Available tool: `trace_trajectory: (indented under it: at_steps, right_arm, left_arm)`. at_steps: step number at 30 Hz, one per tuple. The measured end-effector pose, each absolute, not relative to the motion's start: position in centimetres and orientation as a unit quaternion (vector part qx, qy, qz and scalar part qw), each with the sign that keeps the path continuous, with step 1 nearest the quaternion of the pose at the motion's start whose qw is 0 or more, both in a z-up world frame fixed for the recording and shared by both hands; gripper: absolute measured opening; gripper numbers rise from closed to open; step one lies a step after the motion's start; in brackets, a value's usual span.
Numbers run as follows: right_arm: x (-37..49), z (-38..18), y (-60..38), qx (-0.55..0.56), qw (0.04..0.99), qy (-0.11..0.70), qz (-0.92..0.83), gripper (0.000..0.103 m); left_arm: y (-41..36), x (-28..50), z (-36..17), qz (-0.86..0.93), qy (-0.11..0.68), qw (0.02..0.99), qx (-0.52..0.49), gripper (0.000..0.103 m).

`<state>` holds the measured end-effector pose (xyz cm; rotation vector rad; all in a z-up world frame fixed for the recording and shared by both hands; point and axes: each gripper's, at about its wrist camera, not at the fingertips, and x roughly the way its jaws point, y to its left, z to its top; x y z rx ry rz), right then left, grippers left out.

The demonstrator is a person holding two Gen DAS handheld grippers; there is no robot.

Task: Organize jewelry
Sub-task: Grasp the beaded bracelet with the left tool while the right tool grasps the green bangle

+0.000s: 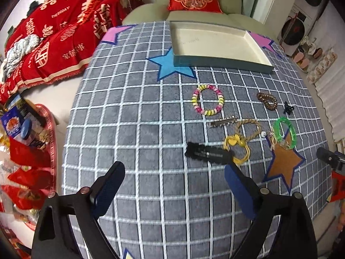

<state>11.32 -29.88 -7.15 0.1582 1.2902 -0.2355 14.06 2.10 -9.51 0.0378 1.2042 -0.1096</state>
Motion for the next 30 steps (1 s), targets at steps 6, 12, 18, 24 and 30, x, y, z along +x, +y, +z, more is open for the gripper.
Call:
trace_trajectory:
  at_steps: [6, 12, 18, 24, 30]
  right_arm:
    - [14.8, -10.7, -31.8, 0.096, 0.767, 0.625, -0.111, 0.103]
    - [17.5, -13.6, -32.3, 0.095, 0.747, 0.651, -0.095, 0.088]
    - [19.2, -15.6, -31.3, 0.066, 0.738, 0.668, -0.074, 0.07]
    - [19.7, -15.6, -28.4, 0.028, 0.741, 0.669, -0.054, 0.056]
    - [19.3, -16.0, -26.8, 0.023, 0.739, 0.673, -0.035, 0.007]
  left_arm:
    - [0.7, 18.6, -11.3, -0.051, 0.58, 0.813, 0.012, 0.088]
    - [-1.2, 22.9, -13.5, -0.051, 0.593, 0.804, 0.015, 0.088]
    - [-2.9, 26.1, -15.8, -0.059, 0.609, 0.791, 0.025, 0.078]
    - [-3.7, 27.9, -17.5, -0.059, 0.623, 0.779, 0.034, 0.07]
    - [-5.0, 28.9, -17.0, -0.079, 0.615, 0.783, 0.048, 0.027]
